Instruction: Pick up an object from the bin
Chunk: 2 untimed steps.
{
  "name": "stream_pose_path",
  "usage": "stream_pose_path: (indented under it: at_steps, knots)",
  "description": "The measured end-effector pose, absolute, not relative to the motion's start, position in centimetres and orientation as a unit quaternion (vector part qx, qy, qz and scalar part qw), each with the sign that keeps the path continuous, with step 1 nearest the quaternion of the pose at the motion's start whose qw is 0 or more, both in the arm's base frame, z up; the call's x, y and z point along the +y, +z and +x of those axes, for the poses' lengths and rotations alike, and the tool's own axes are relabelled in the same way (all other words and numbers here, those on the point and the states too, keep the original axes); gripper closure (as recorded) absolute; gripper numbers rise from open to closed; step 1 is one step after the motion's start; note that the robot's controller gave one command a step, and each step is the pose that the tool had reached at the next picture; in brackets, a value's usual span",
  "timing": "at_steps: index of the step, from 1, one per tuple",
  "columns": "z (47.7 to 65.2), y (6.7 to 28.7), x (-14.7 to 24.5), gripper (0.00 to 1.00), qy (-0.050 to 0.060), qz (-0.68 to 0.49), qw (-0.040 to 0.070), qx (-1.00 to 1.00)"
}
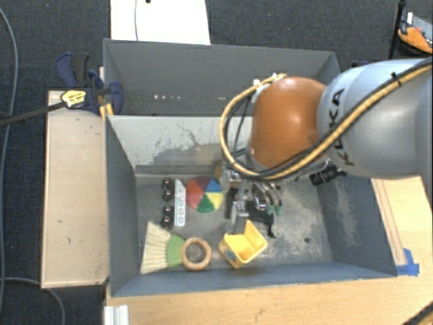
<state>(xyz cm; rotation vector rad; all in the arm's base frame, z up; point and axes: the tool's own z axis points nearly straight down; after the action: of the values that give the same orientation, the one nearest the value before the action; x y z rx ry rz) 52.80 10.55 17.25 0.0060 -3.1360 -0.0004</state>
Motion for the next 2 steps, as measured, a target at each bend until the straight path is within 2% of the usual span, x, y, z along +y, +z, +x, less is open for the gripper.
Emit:
stream_pose_path:
  at_steps: [2]
  knots:
    - [52.99,17.64,10.49,0.0,-0.001,0.0,-0.001,-1.0]
